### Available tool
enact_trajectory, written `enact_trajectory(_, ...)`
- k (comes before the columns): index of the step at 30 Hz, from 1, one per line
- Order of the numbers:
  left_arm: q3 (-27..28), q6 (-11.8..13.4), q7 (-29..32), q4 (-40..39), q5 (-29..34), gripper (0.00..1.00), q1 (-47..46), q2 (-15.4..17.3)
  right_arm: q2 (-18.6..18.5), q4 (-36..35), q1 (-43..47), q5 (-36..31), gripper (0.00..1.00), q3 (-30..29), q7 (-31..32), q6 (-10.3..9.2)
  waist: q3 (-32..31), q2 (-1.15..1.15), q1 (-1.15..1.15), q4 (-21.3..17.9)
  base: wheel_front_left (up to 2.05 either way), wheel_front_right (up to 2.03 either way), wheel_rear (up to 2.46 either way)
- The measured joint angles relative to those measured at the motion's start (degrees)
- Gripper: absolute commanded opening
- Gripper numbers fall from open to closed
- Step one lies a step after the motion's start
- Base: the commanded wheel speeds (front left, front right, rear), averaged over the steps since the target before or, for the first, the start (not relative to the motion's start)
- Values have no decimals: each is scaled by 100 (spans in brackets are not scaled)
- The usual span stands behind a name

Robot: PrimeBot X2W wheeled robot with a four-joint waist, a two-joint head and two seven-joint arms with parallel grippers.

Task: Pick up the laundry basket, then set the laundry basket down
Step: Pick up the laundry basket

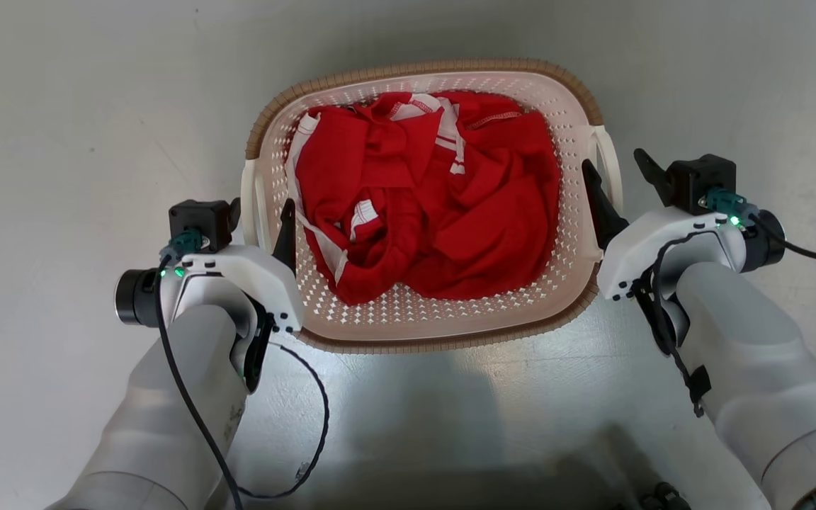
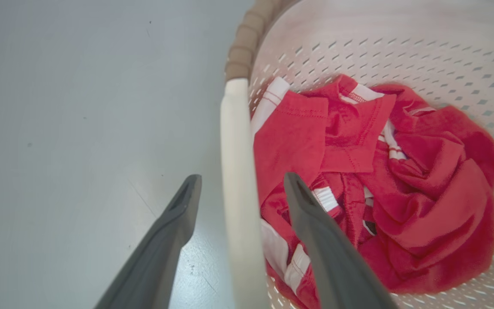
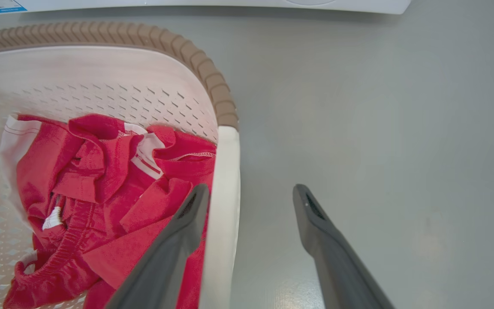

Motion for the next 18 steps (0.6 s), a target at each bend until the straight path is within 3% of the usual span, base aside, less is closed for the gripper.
enact_trajectory(18, -998, 457, 49, 140, -883, 100, -389, 0, 21, 324, -354, 735, 100, 715, 64, 0, 274, 0, 0, 58, 0, 0, 0)
